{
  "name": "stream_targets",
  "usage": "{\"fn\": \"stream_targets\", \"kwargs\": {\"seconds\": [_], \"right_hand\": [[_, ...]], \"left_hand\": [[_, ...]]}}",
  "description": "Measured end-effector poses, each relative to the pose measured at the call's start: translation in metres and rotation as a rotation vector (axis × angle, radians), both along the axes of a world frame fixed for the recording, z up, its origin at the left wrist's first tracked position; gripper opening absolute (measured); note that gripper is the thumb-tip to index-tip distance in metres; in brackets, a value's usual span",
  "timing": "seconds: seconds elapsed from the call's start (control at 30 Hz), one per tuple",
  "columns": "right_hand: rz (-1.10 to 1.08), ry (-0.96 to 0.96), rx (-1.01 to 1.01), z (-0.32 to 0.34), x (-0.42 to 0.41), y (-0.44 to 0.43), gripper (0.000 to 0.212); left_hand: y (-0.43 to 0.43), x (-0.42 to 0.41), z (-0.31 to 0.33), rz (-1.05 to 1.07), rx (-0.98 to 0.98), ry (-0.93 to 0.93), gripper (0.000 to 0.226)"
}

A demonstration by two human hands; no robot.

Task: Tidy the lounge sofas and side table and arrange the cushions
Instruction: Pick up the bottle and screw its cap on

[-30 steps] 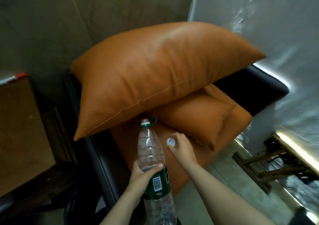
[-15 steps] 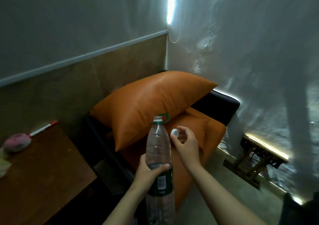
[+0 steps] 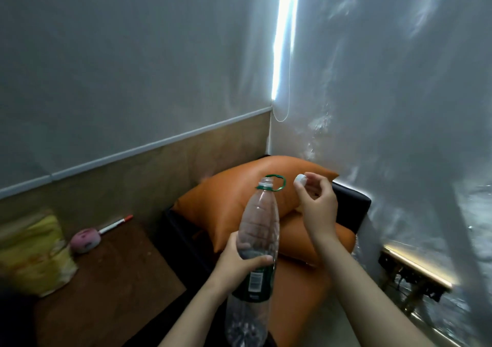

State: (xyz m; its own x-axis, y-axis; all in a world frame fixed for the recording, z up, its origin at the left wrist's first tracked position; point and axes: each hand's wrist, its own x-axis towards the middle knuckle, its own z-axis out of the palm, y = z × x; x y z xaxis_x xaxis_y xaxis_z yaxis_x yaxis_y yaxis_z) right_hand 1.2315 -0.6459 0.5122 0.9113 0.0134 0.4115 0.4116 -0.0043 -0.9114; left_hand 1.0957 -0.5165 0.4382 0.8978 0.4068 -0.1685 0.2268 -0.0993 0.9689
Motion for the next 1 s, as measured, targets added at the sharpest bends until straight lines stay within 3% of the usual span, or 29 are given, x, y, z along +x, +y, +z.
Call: {"fn": "stream_targets", "kwargs": {"seconds": [0.13, 0.27, 0.43, 0.57, 0.73, 1.0], "right_hand": [[0.023, -0.05, 0.047, 0.046, -0.012, 0.006, 0.017], [0.108, -0.099, 0.064, 0.084, -0.032, 0.004, 0.027], [0.15, -0.158, 0.106, 0.118, -0.061, -0.017, 0.033], [0.184, -0.139, 0.115, 0.12, -0.081, -0.037, 0.032], [0.193, -0.078, 0.119, 0.106, -0.105, -0.047, 0.025], [0.282, 0.052, 0.186, 0.113, -0.135, 0.007, 0.023]], "left_hand": [[0.005, -0.011, 0.029, -0.001, 0.065, -0.056, 0.091], [0.002, -0.023, 0.06, -0.006, 0.173, -0.119, 0.081], [-0.013, -0.046, 0.085, -0.03, 0.313, -0.108, 0.099], [-0.032, -0.071, 0.089, -0.026, 0.338, -0.125, 0.104], [-0.049, -0.103, 0.074, -0.103, 0.318, -0.086, 0.094], [0.012, -0.159, 0.101, -0.055, 0.357, -0.093, 0.091]]}}
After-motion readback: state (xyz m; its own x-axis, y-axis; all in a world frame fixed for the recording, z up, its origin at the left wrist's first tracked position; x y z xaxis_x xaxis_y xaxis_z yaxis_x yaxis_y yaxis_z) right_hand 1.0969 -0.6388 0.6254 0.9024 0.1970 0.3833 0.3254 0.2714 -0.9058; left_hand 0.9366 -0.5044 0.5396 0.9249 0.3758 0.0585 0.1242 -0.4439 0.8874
